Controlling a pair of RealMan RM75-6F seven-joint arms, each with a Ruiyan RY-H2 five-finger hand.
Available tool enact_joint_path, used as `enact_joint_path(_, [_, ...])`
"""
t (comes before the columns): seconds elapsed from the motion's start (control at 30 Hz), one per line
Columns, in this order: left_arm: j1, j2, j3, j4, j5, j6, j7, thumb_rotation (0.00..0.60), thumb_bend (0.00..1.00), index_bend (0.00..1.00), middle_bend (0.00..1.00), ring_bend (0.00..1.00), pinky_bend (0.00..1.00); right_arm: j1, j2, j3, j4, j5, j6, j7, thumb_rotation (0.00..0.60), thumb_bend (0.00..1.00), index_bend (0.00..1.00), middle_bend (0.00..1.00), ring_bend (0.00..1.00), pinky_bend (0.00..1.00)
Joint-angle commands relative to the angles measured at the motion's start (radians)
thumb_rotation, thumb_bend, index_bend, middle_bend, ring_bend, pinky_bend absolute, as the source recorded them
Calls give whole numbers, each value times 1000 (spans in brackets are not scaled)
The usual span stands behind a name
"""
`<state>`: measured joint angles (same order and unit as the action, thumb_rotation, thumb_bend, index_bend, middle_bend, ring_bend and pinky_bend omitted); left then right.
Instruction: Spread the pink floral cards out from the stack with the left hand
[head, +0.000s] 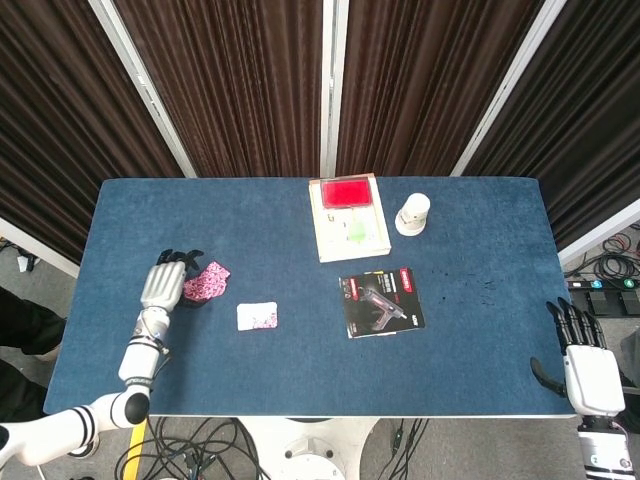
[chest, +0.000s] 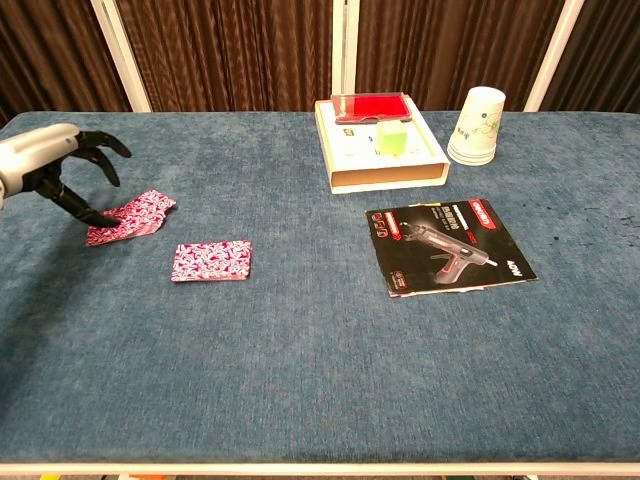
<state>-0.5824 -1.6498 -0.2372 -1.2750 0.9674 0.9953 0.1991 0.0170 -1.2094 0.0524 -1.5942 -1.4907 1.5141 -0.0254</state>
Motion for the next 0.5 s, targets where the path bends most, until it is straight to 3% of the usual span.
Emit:
enact_joint_path(0.03, [0, 26, 5, -80, 23, 22, 26, 600, 128, 184, 321, 133, 69, -5, 10, 3, -15, -18, 25, -2, 600, 231, 0, 0, 0, 0])
enact_joint_path(0.3, [-11, 28, 74, -242, 38, 22, 143, 600, 125, 261, 321, 134, 70, -8, 24, 12, -36, -19, 39, -1, 600, 230, 0, 0, 0, 0])
enact_joint_path(0.5, [-23, -23, 89, -272, 21, 46, 208, 600, 125, 267, 324, 133, 69, -8, 23, 13, -26, -14, 35, 12, 600, 230, 0, 0, 0, 0])
